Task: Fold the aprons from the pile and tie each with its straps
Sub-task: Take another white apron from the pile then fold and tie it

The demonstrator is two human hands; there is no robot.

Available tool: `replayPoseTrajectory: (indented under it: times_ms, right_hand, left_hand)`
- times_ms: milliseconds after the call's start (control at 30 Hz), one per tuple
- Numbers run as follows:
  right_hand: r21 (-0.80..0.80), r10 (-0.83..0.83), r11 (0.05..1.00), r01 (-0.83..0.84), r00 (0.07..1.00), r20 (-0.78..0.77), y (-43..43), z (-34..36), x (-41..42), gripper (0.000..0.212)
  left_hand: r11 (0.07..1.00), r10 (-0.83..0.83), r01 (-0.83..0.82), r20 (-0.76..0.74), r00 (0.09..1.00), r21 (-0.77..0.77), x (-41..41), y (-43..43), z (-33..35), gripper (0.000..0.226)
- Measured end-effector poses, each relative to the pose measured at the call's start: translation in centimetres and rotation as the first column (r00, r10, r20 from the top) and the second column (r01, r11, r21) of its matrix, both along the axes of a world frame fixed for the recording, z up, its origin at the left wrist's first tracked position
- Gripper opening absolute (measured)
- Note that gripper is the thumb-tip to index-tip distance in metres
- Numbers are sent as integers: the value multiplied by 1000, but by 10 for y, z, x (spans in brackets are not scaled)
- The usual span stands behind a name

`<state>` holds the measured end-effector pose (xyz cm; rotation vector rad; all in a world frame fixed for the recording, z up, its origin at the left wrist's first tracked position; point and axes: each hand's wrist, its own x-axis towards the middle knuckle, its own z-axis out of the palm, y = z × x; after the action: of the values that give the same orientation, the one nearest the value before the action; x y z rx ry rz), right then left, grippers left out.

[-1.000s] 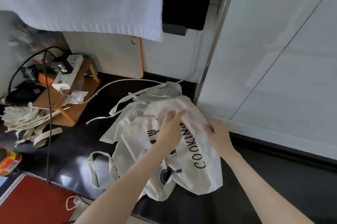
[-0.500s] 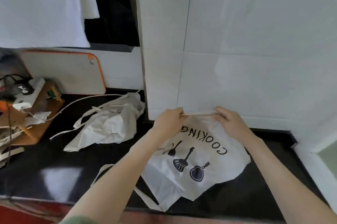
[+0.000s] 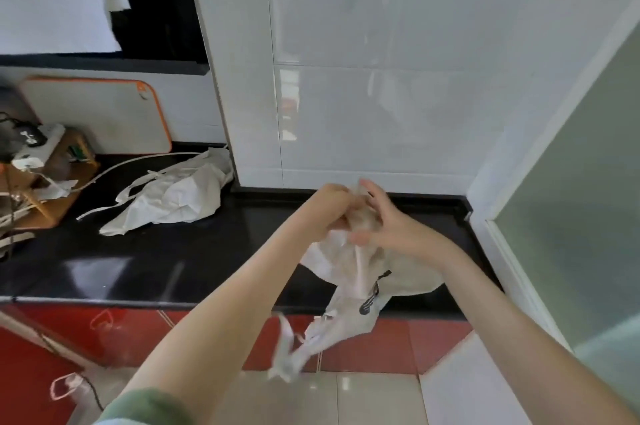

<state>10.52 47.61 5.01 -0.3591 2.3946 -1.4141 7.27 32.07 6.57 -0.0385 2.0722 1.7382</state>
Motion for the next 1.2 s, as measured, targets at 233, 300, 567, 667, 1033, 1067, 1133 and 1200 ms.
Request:
replayPoseTrajectory:
  times_ms: [233,300,567,667,1033,1067,1133,1200]
  right_hand:
    - [-319,-397,847,425,905,151,18,2,8,54]
    - [-334,-427,817,470,883,196,25,2,13,50]
    - [-439,-401,770,463,886,232,22,2,20,33]
    - [-417,-431,755,506,862,266,23,0,16,28]
    - [57,-49,997,61,980,-191,-54,-4,3,110]
    - [57,-47,997,60,977,-208,-58,-3,1,100]
    - [-86,-129,989,118,983,-134,-55,1,-3,71]
    - [-230,-197,955,187,980,-21,-37,-1,-8,49]
  left_hand:
    - [889,-398,454,-390,830,60,24,-12,10,68]
    - [843,-537,448,-427,727,-297,24,-17,8,77]
    - [720,-596,96,-542,592,-687,34,-17,-36,62]
    - [738,-509,9,-547,664,-675,28,-23,-39,7]
    - [918,-73,-113,-443,894,-380,2,-36,-10,19]
    - [933,-68,-92,-421,905,-349,1,-35,-8,19]
    - [989,-42,-9,-348,937,-144,0,-39,-6,19]
    - [979,-25,80,-280,960,187,0,-49,-10,20]
